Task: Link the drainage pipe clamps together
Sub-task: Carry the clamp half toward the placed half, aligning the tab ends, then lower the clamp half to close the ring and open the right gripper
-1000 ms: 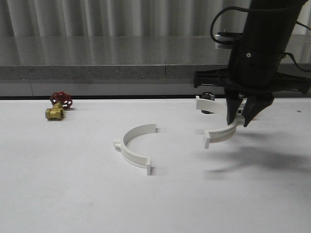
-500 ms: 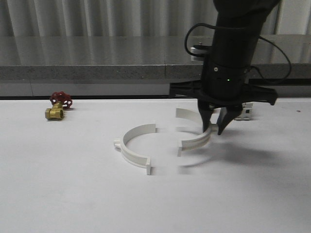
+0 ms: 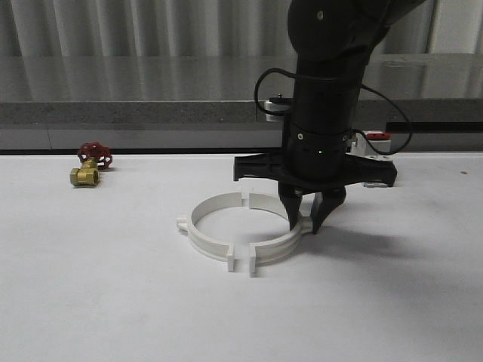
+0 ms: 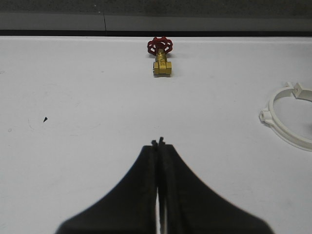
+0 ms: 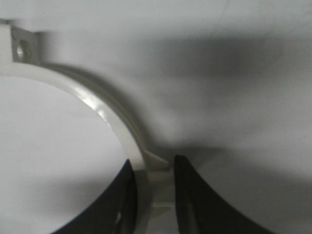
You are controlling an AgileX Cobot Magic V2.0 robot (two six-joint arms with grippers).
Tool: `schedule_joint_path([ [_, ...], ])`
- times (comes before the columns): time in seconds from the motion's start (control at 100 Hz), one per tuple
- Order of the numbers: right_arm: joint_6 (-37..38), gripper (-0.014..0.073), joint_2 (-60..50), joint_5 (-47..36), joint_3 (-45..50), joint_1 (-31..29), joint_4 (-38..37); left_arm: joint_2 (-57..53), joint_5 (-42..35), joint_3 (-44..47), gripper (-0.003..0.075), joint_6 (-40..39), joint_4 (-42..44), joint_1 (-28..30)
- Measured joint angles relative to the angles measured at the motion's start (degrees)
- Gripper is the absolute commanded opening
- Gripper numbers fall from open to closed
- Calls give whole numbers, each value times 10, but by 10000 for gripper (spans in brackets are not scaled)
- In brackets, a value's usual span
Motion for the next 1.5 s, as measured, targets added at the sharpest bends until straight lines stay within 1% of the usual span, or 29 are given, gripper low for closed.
schedule_joint_path([
  [0.34, 13, 28, 2, -27, 0, 3, 0, 0, 0, 0, -20, 0, 0, 0],
  [1.17, 21, 36, 4, -28, 0, 3, 14, 0, 0, 0, -20, 0, 0, 0],
  [1.22, 21, 65, 4, -28, 0, 3, 14, 0, 0, 0, -20, 0, 0, 0],
  [1.29, 21, 141, 4, -28, 0, 3, 14, 0, 0, 0, -20, 0, 0, 0],
  [1.41, 21, 318, 4, -28, 0, 3, 18, 0, 0, 0, -20, 0, 0, 0],
  [1.5, 21, 425, 4, -28, 0, 3, 19, 0, 0, 0, -20, 0, 0, 0],
])
